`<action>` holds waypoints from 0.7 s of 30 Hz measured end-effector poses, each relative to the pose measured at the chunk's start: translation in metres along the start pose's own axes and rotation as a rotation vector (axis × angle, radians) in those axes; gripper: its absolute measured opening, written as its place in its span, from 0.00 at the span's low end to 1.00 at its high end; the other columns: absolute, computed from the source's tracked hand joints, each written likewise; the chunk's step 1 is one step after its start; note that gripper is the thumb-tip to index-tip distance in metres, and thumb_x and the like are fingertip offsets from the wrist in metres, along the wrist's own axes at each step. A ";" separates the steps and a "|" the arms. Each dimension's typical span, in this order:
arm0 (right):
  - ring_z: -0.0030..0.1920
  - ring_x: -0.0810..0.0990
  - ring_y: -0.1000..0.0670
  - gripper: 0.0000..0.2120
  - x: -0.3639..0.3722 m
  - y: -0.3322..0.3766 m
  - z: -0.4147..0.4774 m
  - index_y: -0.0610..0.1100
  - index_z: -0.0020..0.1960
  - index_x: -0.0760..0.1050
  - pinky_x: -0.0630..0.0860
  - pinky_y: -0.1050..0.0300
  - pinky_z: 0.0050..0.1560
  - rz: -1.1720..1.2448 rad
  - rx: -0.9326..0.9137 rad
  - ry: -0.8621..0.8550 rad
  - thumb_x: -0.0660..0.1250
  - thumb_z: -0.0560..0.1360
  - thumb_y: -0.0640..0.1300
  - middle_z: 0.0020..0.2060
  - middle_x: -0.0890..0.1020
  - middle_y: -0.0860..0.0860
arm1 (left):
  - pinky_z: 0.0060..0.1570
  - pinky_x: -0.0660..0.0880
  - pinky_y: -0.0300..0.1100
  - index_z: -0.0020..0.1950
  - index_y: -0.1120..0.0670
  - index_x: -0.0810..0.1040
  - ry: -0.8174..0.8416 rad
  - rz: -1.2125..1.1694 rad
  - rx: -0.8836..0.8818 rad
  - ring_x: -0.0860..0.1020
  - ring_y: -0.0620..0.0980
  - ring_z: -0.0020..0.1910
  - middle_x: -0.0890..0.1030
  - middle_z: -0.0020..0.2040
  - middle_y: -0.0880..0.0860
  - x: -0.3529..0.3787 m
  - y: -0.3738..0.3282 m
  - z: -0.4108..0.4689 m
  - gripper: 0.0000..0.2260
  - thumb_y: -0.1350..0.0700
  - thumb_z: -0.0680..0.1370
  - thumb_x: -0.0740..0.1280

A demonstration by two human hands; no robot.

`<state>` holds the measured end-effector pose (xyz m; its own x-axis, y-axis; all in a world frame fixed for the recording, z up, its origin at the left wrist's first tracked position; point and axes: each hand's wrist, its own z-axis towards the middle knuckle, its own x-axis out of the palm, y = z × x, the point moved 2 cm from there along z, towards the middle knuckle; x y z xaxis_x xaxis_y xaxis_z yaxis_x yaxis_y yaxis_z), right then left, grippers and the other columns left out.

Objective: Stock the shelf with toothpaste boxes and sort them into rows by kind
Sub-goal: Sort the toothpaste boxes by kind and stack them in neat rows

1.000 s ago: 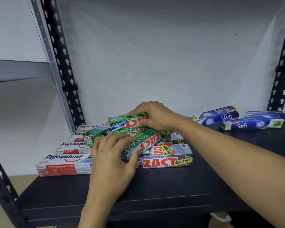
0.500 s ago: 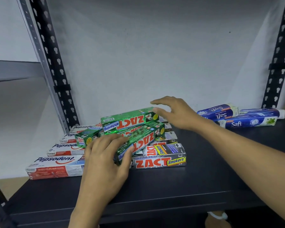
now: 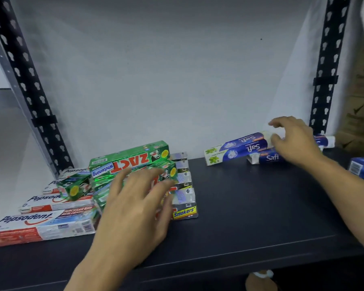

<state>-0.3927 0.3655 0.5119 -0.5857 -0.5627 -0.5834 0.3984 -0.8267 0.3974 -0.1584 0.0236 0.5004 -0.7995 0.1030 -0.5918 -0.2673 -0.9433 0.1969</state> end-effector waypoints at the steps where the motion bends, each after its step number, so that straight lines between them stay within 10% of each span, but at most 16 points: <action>1: 0.60 0.74 0.41 0.16 -0.004 -0.008 -0.001 0.47 0.58 0.78 0.68 0.43 0.63 -0.025 0.032 0.034 0.68 0.72 0.37 0.57 0.80 0.46 | 0.66 0.69 0.56 0.59 0.49 0.82 0.049 -0.030 0.004 0.78 0.53 0.58 0.80 0.60 0.50 0.004 -0.010 0.015 0.12 0.50 0.77 0.67; 7: 0.66 0.73 0.44 0.19 -0.015 -0.050 -0.020 0.54 0.60 0.75 0.66 0.40 0.68 -0.175 0.115 0.389 0.71 0.71 0.46 0.66 0.75 0.50 | 0.66 0.68 0.51 0.73 0.45 0.69 0.477 -0.092 -0.017 0.73 0.52 0.66 0.75 0.68 0.48 0.062 -0.046 0.124 0.22 0.45 0.79 0.64; 14: 0.70 0.67 0.49 0.15 -0.012 -0.057 -0.027 0.55 0.59 0.68 0.48 0.33 0.75 -0.189 0.082 0.408 0.70 0.75 0.50 0.66 0.73 0.54 | 0.68 0.67 0.47 0.80 0.50 0.56 0.783 -0.284 -0.134 0.69 0.56 0.72 0.68 0.76 0.54 0.152 -0.055 0.204 0.35 0.48 0.79 0.69; 21: 0.68 0.66 0.48 0.11 -0.017 -0.056 -0.026 0.58 0.56 0.70 0.51 0.35 0.72 -0.222 0.067 0.311 0.66 0.77 0.57 0.60 0.72 0.56 | 0.67 0.68 0.57 0.77 0.50 0.60 0.837 -0.185 -0.177 0.72 0.58 0.67 0.71 0.71 0.56 0.196 -0.043 0.198 0.30 0.46 0.79 0.67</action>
<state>-0.3870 0.4212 0.4809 -0.4064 -0.3516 -0.8433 0.2328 -0.9324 0.2765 -0.4101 0.1463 0.5307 -0.0754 0.0590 -0.9954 -0.2105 -0.9767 -0.0419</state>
